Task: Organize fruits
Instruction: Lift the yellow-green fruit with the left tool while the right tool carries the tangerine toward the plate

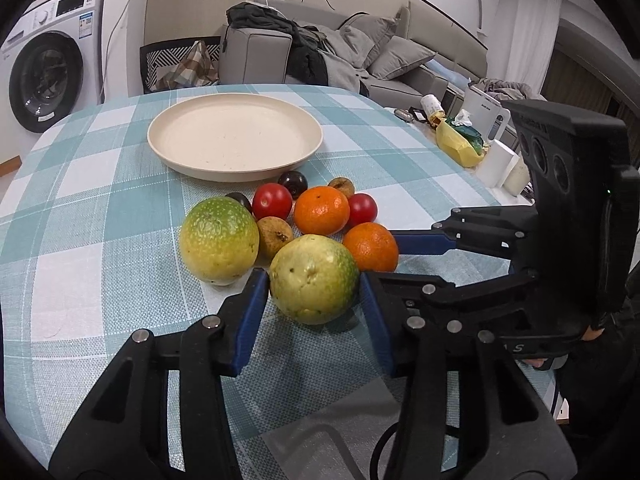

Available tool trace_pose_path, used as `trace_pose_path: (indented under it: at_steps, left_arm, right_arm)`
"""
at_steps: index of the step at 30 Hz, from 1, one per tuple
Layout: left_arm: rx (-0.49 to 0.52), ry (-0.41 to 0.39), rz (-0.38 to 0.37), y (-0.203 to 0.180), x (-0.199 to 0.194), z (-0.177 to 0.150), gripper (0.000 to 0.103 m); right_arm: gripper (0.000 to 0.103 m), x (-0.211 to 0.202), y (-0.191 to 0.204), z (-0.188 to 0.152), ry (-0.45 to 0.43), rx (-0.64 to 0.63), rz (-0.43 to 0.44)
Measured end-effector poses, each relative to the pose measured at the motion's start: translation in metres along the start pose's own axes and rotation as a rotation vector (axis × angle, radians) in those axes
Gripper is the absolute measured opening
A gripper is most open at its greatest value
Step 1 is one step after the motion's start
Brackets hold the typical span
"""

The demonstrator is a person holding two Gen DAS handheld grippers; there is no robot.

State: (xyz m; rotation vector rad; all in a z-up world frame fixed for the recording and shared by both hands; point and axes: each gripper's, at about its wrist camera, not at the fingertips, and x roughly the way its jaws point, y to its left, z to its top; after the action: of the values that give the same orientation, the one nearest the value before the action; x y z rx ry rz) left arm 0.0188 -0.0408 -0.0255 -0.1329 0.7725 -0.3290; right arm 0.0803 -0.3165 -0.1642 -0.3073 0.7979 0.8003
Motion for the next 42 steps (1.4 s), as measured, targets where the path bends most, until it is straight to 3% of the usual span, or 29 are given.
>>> trace_pose_path:
  at_steps: [8,16,26,42]
  left_arm:
    - [0.002,0.004,-0.003,0.001,-0.004,0.002,0.042]
    - [-0.003,0.071,0.012,-0.003,0.016,-0.003,0.046]
    - [-0.019,-0.007,-0.01,-0.002,0.0,0.003,0.045]
    - [-0.046,-0.129,0.092,0.022,-0.024,0.043,0.045]
  right_arm:
    - [0.04,-0.003,-0.008,-0.002,-0.002,0.019,-0.014]
    - [0.04,-0.003,-0.012,-0.001,0.003,0.022,-0.019]
    - [0.04,-0.008,-0.015,0.0,-0.018,0.029,-0.017]
    - [0.04,-0.041,-0.023,0.018,-0.165,0.071,0.004]
